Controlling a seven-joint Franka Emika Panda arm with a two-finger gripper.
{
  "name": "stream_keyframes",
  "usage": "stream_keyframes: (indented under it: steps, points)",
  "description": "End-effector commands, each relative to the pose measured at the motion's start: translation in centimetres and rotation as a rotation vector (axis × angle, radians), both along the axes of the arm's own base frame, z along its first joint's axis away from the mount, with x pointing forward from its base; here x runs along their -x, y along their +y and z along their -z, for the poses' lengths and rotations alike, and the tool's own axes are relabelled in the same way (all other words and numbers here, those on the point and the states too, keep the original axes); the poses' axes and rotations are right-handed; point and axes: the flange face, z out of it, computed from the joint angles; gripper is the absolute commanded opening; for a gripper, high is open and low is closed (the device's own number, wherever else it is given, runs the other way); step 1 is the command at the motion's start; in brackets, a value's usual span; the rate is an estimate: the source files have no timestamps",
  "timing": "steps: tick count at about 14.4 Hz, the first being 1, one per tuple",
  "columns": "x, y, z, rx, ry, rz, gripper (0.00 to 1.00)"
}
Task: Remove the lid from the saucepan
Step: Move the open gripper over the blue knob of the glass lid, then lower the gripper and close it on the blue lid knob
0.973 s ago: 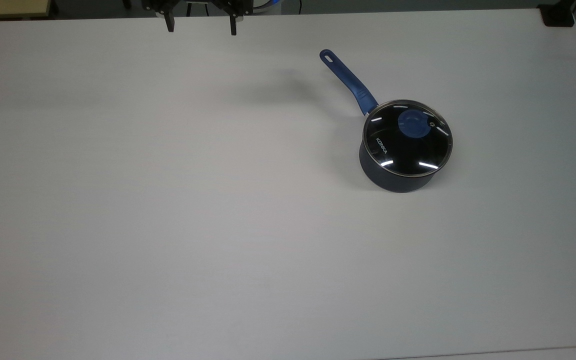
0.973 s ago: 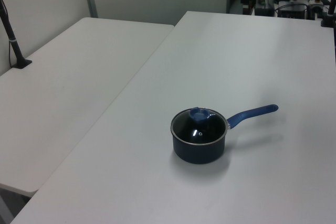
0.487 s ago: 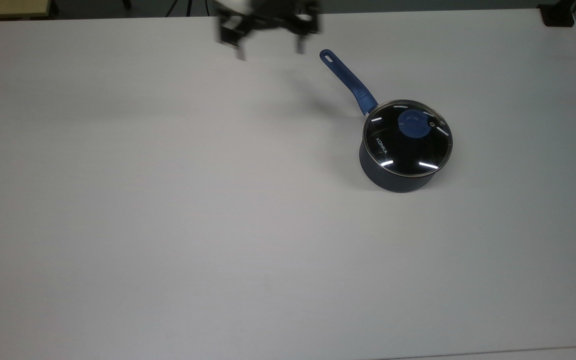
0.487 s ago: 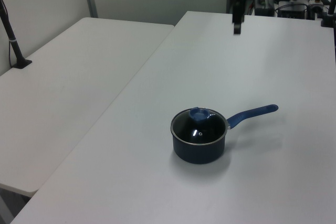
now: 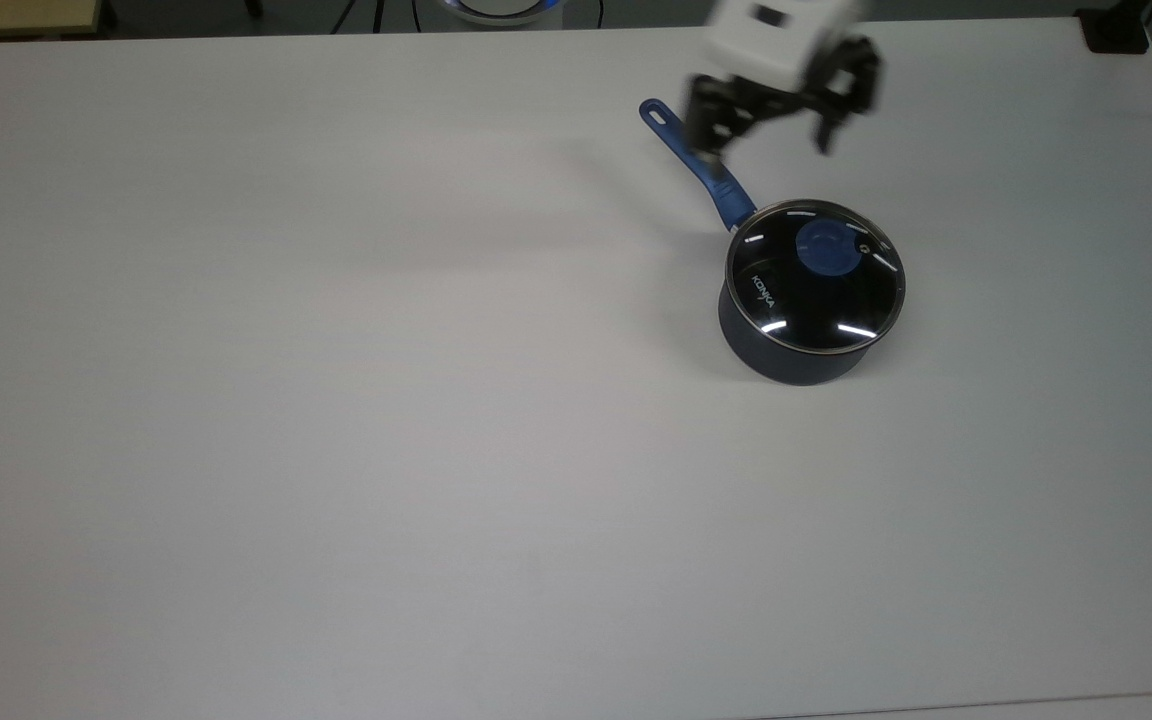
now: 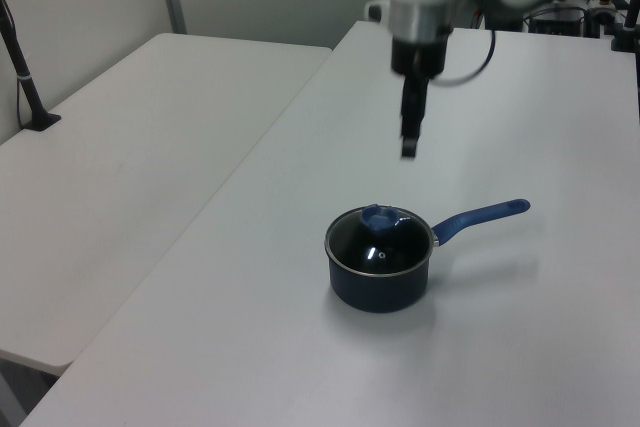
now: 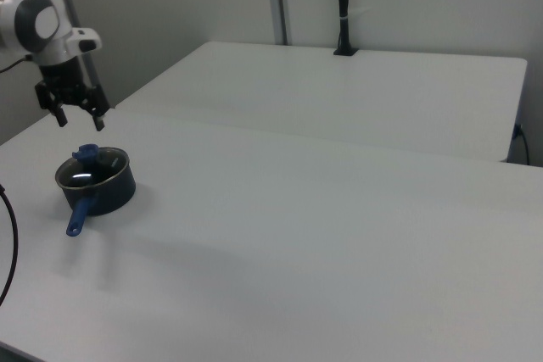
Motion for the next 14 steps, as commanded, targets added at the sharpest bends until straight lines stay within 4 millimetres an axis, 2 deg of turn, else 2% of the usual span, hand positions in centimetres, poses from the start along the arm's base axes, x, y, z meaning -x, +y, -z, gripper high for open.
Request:
stream_keyframes:
  steps: [1, 4, 9, 12, 14]
  points:
    - [-0.5, 5.0, 2.1, -0.019, -0.051, 0.073, 1.0]
    - [-2.4, 6.3, 4.1, -0.018, -0.043, 0.146, 1.0]
    - [-2.8, 6.6, 7.3, 0.044, -0.03, 0.132, 1.0]
    - [-2.8, 6.9, 7.8, 0.045, -0.025, 0.129, 0.99]
    - [-2.7, 6.9, 7.8, 0.049, -0.024, 0.127, 0.93]
